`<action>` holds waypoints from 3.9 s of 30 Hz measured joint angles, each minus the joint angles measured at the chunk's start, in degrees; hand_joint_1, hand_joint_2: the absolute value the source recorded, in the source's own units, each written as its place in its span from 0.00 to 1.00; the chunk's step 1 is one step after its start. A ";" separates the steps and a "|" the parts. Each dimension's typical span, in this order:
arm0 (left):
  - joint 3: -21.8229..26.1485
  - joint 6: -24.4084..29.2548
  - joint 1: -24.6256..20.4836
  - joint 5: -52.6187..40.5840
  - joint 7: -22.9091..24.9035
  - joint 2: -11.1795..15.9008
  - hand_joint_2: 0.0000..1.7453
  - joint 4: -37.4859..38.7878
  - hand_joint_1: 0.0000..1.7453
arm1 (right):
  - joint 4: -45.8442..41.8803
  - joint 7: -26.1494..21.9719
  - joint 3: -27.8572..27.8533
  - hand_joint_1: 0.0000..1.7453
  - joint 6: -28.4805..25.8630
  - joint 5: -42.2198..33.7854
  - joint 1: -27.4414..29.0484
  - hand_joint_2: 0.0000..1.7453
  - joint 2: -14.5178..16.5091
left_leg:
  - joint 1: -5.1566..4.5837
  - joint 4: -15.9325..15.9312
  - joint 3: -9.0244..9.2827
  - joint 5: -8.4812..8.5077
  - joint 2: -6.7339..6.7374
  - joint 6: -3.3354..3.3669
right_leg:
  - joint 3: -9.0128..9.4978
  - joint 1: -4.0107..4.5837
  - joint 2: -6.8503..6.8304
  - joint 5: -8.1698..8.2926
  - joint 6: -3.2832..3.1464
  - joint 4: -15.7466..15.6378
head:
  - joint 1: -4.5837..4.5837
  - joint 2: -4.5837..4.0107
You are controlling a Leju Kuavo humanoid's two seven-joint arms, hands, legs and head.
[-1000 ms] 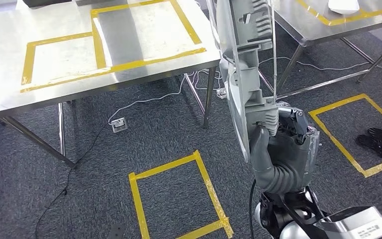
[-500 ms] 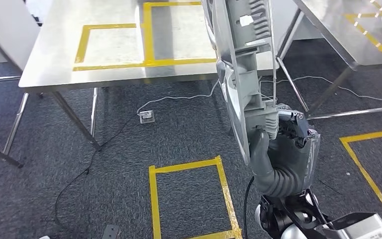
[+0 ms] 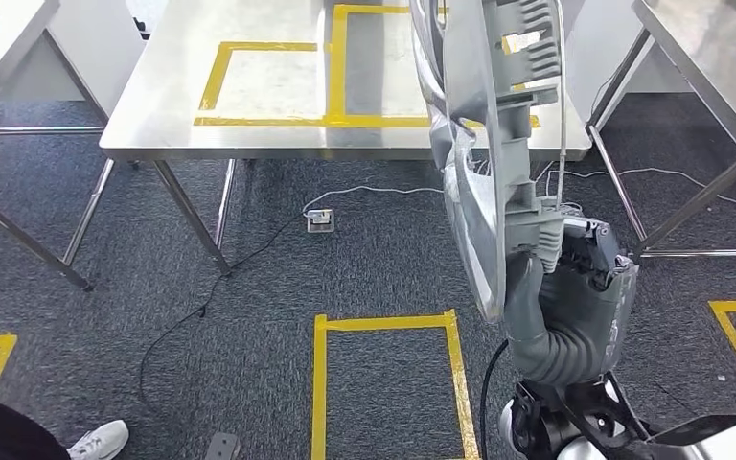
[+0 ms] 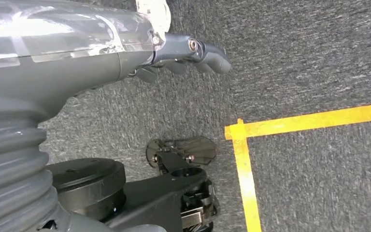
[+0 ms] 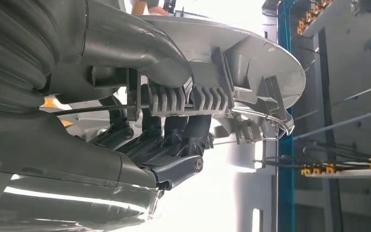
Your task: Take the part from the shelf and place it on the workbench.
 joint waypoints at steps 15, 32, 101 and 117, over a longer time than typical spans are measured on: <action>0.23 -0.02 -0.24 0.09 0.50 0.31 1.00 0.01 0.00 | 0.31 -0.80 -0.01 1.00 -0.08 -0.60 0.69 1.00 -0.06 | -0.01 -0.15 0.22 -0.29 0.76 -0.37 | 0.00 -0.01 0.78 -0.09 -0.19 0.00 | -0.05 0.00; 0.23 -0.02 -0.25 0.08 0.57 0.16 1.00 0.01 0.00 | 0.60 -1.22 -0.03 1.00 0.00 -0.92 0.99 1.00 -0.06 | -0.09 -0.15 0.22 -0.32 0.73 -0.34 | 0.02 -0.06 0.78 -0.09 -0.19 -0.04 | -0.04 0.00; 0.22 0.15 -0.10 1.96 0.57 0.21 1.00 0.09 0.00 | 1.88 -3.87 -0.55 1.00 0.11 -2.27 2.99 1.00 0.37 | 2.30 7.48 -1.90 -4.24 3.78 -4.73 | 2.08 -2.27 -3.01 0.25 -0.07 -1.47 | -1.62 0.00; 0.21 0.14 -0.03 2.01 0.62 0.26 1.00 0.09 0.00 | 1.85 -4.15 -0.98 1.00 0.19 -2.29 2.93 1.00 0.36 | 0.63 0.87 4.52 -4.72 3.60 -0.75 | -7.34 -0.59 -2.99 -0.79 -0.09 9.26 | 0.60 0.00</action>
